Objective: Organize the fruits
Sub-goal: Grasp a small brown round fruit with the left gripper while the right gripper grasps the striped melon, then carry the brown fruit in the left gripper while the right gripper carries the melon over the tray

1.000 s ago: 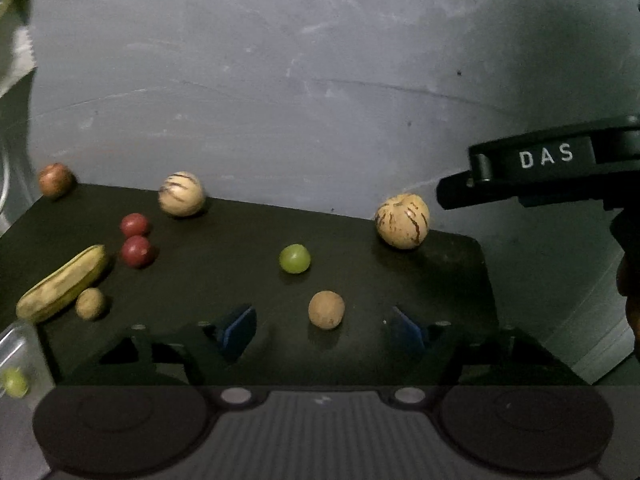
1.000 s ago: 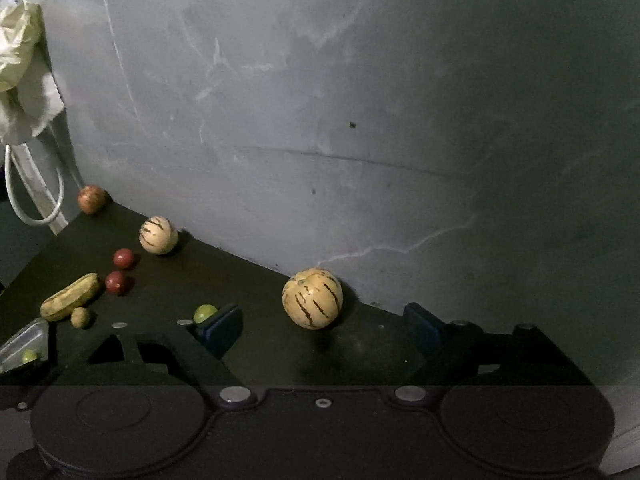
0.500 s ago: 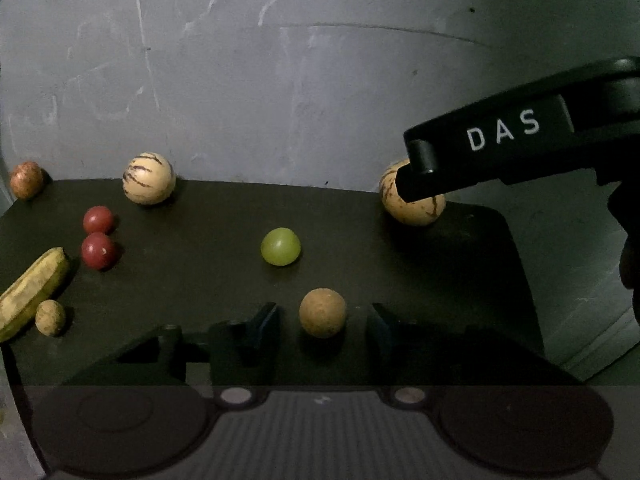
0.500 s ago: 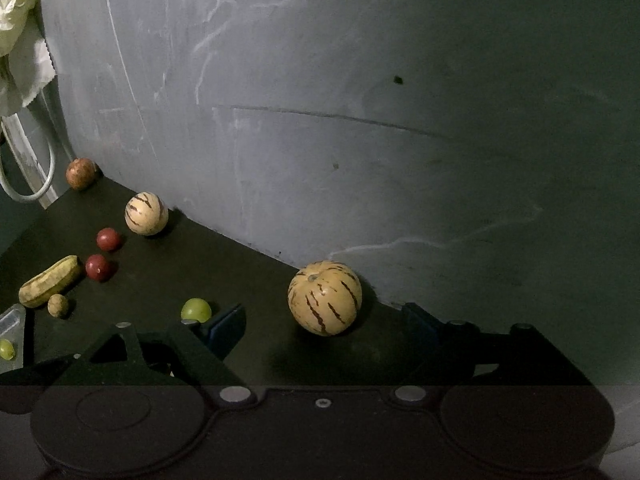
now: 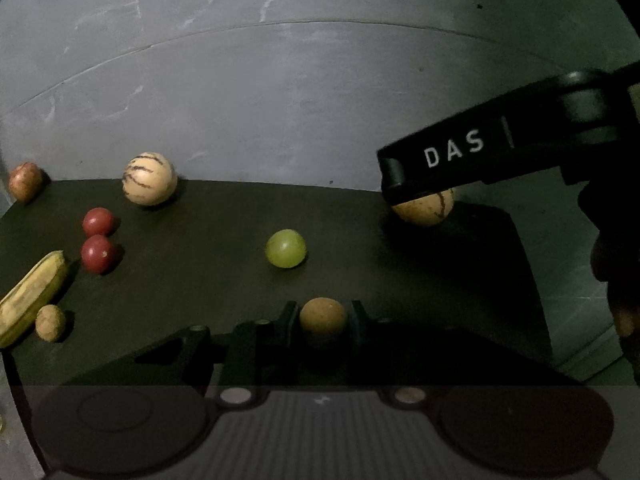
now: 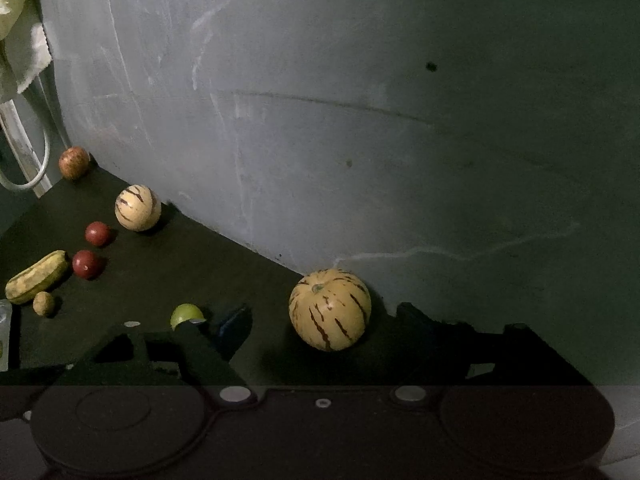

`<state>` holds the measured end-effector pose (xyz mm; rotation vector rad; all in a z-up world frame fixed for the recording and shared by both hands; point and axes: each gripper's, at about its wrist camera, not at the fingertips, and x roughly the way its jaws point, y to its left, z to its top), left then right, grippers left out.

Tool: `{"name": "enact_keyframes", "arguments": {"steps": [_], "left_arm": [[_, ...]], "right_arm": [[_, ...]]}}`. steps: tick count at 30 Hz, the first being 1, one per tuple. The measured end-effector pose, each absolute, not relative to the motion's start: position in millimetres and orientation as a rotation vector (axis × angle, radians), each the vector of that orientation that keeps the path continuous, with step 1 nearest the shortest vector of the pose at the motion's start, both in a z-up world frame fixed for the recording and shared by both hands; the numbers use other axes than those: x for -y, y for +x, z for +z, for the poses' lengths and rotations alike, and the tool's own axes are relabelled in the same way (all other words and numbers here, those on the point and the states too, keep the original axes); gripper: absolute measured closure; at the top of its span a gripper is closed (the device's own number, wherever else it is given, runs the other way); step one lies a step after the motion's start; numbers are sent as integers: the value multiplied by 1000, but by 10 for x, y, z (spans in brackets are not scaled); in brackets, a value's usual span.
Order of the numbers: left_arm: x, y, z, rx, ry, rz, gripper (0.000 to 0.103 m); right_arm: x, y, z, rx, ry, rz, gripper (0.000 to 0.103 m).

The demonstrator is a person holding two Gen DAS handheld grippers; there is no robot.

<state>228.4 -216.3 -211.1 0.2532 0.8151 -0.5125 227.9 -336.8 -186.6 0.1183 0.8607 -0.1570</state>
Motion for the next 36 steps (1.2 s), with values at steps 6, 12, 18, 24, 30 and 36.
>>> {"name": "enact_keyframes", "arguments": {"steps": [6,12,18,24,30,36], "left_arm": [[2064,2292,-2096,-819,233,-494,75],[2003,2297,-2074,-819,212,-486,75],[1876,2306,-2006,-821,158,-457,75],[1698,2296,-1815,-799,99,-416,75],[1390,2229,-1559,-765,26,-350,75],[1004,2046,-1277,-723,-26,-255,75]], "right_arm": [[3384,2425,-1997,-885,109,-173,32],[3373,2482,-2070,-911,82,-173,50],[3347,2347,-1982,-899,96,-120,51],[3202,2124,-1723,-860,105,-67,51],[2964,1993,-1373,-807,101,5,51],[2708,1895,-1031,-743,86,93,51]]}}
